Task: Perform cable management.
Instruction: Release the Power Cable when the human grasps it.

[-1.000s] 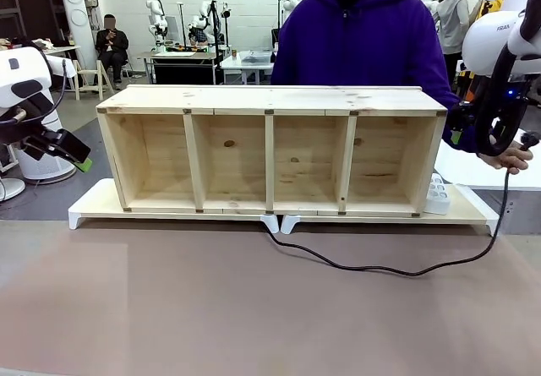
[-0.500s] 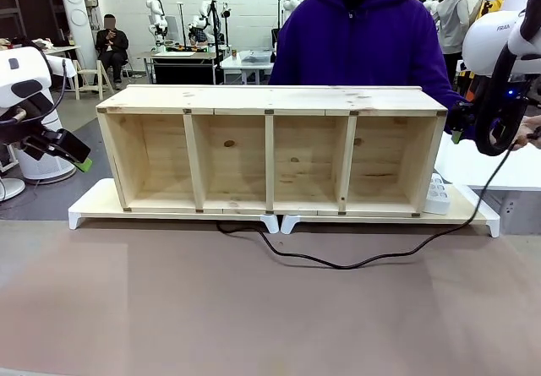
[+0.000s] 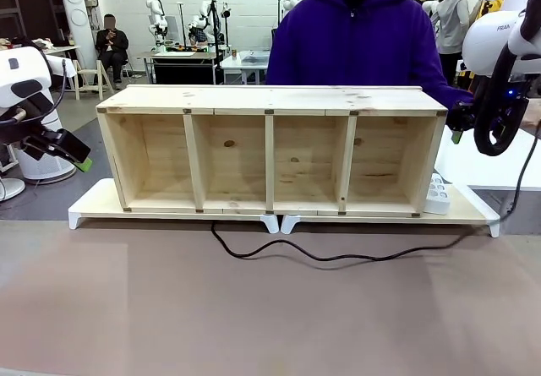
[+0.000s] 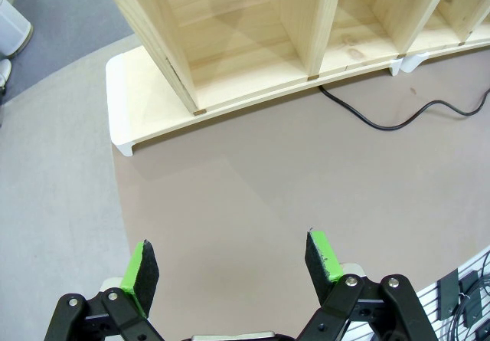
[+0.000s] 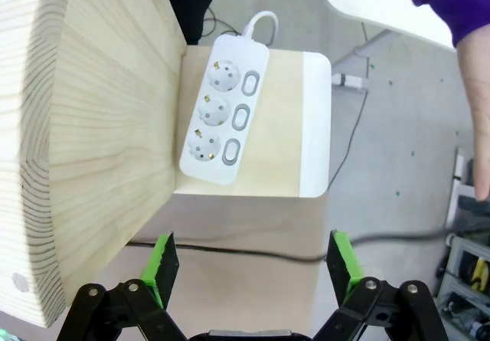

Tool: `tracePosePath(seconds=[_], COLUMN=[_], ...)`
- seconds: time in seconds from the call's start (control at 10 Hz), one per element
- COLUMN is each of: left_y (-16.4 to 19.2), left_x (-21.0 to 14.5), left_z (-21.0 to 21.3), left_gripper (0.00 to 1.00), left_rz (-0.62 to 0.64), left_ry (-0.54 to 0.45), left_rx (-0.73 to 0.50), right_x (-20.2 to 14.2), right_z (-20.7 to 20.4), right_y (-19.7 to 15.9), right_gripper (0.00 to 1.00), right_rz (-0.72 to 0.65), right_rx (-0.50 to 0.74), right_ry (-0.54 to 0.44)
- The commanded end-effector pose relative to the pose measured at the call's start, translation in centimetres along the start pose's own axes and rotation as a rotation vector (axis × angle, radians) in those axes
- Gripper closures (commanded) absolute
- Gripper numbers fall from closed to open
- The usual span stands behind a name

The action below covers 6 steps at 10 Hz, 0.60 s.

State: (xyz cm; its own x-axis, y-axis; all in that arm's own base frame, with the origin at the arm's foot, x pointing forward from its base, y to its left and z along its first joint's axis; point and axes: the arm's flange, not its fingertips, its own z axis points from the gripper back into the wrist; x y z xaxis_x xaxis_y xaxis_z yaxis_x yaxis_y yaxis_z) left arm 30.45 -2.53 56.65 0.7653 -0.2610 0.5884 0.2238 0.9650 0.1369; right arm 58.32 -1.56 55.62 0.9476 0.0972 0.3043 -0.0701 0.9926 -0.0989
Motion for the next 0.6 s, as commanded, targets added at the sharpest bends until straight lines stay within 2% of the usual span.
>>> tracePosePath(seconds=[0.0,0.5], left_y=[0.03,0.03], left_x=[-0.02,-0.02], left_z=[-0.05,-0.05], left_gripper=[0.00,0.00], left_rz=[0.011,0.011], left_ry=[0.001,0.001], left_rx=[-0.001,-0.001], right_x=[0.05,0.05], right_z=[0.03,0.03], right_y=[0.62,0.62], right_gripper=[0.00,0.00], right_rz=[0.007,0.007], right_rx=[0.006,0.006], right_ry=[0.001,0.001])
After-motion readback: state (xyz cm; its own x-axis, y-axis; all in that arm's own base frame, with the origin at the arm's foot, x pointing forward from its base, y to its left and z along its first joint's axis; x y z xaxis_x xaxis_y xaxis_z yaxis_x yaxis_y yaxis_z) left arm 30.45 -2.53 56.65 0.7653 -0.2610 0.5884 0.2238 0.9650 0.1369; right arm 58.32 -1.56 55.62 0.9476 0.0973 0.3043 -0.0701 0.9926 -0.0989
